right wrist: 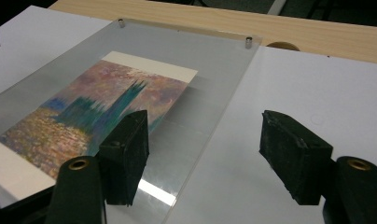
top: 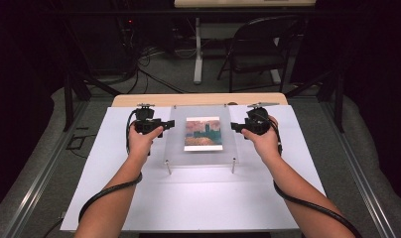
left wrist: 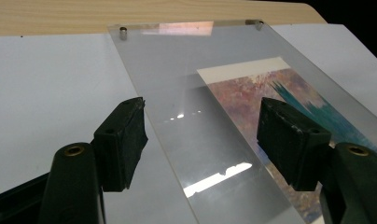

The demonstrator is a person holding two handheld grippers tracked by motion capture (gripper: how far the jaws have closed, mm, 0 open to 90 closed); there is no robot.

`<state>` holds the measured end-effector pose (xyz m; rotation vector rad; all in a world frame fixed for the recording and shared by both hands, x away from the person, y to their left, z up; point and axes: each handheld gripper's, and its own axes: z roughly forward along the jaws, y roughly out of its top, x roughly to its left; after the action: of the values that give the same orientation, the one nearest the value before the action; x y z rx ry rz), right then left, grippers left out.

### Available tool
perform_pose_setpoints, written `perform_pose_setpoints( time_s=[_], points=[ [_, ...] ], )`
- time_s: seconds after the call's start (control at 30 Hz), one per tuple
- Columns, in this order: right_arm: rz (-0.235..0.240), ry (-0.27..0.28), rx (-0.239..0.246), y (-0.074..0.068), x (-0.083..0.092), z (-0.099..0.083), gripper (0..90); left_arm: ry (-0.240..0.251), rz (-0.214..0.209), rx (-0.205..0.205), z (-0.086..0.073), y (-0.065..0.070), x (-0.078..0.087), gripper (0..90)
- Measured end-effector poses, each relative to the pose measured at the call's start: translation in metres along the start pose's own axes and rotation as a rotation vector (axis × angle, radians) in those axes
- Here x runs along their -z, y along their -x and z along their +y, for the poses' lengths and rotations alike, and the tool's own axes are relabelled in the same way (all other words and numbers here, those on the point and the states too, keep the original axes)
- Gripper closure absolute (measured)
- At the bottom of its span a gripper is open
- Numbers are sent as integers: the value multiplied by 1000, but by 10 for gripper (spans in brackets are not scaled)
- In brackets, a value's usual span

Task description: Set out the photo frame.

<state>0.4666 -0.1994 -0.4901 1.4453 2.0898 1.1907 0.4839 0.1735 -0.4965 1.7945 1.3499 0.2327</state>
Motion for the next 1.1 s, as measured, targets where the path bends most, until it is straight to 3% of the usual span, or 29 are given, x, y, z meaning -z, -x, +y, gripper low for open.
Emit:
perform_pose_setpoints(
  time_s=[0.2, 0.5, 0.8, 1.1],
  points=[
    [20, -2, -30, 0, -19, -1, 324, -17, -1, -11, -5, -2, -14, 325],
    [46, -33, -68, -2, -40, -12, 325, -50, 15, 16, -18, -6, -36, 325],
    [65, -58, -91, -3, -52, -14, 330, -61, 1, 52, -18, -10, -44, 324],
    [67, -76, -103, -1, -59, -11, 329, -70, -19, 57, -16, -10, -49, 311]
  ],
)
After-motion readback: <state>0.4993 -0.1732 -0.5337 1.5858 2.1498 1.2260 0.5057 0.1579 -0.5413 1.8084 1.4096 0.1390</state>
